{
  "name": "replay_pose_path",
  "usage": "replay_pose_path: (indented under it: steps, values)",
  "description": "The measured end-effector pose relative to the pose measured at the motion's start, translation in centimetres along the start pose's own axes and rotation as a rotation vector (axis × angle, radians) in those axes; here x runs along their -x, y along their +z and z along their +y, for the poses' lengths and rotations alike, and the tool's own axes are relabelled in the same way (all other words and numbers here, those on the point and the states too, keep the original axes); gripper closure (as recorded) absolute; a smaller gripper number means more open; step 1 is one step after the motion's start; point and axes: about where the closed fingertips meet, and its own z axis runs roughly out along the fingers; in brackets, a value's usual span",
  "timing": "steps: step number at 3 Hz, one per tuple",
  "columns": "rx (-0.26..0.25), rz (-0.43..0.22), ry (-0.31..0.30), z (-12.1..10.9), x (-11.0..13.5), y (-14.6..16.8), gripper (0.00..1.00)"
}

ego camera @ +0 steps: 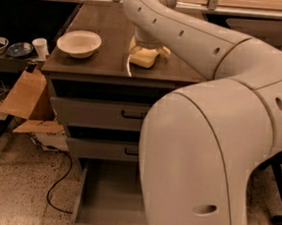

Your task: Place sponge into bottom drawer

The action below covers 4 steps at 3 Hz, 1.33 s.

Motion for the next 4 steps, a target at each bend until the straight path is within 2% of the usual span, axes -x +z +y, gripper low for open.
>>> replay_pose_path:
  steps: [1,2,3,4]
  values:
    - [0.023,-0.017,0.033,-1.2,0.6,-1.6,0.5]
    - [0.078,-0.057,0.014,-1.3,1.1,-4.7,0.72]
    - [0.165,-0.081,-0.044,-1.9,0.5,-8.4,0.96]
    - [0.29,-0.076,-0.09,-3.0,-0.4,-10.6,1.0]
